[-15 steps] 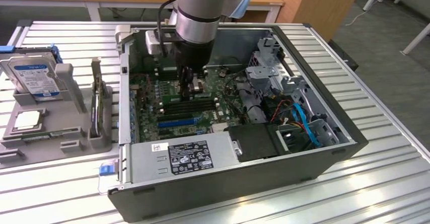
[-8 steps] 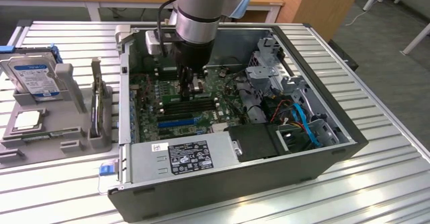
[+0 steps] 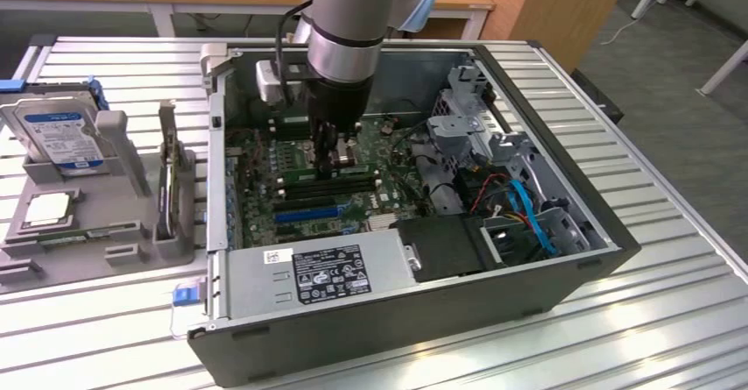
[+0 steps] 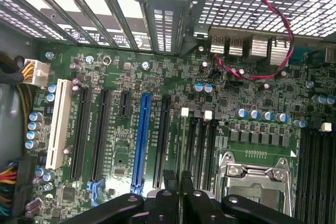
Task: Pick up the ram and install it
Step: 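Insert the ram into the slot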
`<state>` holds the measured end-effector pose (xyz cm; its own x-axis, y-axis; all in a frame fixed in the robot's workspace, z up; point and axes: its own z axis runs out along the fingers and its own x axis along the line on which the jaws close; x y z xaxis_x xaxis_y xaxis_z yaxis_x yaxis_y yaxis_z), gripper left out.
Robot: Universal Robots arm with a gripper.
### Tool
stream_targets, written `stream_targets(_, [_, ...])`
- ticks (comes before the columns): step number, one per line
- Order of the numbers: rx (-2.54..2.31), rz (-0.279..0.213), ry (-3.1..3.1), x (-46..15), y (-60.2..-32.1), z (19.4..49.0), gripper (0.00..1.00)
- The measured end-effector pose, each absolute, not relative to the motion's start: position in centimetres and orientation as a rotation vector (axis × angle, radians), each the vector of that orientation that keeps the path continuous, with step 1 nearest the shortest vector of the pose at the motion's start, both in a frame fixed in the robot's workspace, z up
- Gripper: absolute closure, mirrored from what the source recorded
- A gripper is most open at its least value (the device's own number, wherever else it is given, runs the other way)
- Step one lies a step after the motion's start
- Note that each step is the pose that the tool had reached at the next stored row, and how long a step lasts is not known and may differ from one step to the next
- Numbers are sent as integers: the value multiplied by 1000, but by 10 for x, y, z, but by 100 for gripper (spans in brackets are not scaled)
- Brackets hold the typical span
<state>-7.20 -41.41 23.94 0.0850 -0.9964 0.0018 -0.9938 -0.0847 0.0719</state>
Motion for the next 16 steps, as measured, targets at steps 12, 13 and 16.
stream_targets(12, [2239, -67, -2133, -72, -414, 236, 86])
stream_targets(13, [2240, -63, -2134, -72, -414, 235, 86])
stream_targets(16, [2240, -56, -2134, -72, -414, 233, 86])
